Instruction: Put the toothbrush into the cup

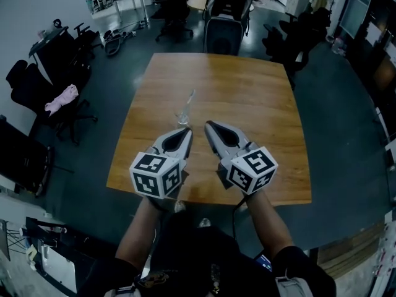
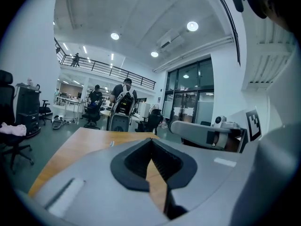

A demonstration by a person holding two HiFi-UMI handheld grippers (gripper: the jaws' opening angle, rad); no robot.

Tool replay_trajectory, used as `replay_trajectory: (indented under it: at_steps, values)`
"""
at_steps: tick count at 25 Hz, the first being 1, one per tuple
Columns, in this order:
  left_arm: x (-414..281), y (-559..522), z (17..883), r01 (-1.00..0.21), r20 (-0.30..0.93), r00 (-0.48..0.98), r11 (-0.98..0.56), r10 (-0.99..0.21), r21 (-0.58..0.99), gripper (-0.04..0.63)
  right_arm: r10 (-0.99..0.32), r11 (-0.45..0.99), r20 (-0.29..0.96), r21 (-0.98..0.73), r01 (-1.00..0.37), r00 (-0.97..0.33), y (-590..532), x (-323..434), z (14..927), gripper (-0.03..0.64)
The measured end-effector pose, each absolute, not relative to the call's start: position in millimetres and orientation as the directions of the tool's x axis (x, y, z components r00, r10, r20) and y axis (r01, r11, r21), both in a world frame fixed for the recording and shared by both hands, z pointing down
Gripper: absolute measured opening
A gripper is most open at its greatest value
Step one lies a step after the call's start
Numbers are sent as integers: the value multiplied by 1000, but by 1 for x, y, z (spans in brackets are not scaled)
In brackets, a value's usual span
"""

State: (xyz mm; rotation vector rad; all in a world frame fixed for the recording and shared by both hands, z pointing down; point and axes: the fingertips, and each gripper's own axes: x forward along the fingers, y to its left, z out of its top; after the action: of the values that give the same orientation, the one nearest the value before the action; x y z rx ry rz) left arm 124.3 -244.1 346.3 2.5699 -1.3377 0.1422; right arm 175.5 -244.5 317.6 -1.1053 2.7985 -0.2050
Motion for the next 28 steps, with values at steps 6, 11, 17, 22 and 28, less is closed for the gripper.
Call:
replay_trajectory:
  at_steps: [6, 11, 17, 22, 28]
  values:
    - [131, -230, 337, -808, 174, 590, -575, -789, 132, 8, -682, 728, -81, -172, -664, -727, -229, 175, 313, 3]
    - [131, -225, 340, -803, 177, 596, -580, -783, 138, 8, -678, 732, -67, -153, -664, -732, -222, 171, 315, 3]
    - [129, -226, 338, -798, 166, 602, -587, -781, 135, 8, -677, 734, -63, -130, -666, -733, -221, 169, 314, 3]
    - [132, -226, 337, -794, 159, 608, -592, -778, 138, 8, -684, 727, -64, -134, -673, -726, -221, 173, 314, 3]
    - [131, -227, 338, -795, 156, 607, -589, -779, 146, 8, -686, 725, -65, -141, -674, -724, -222, 173, 314, 3]
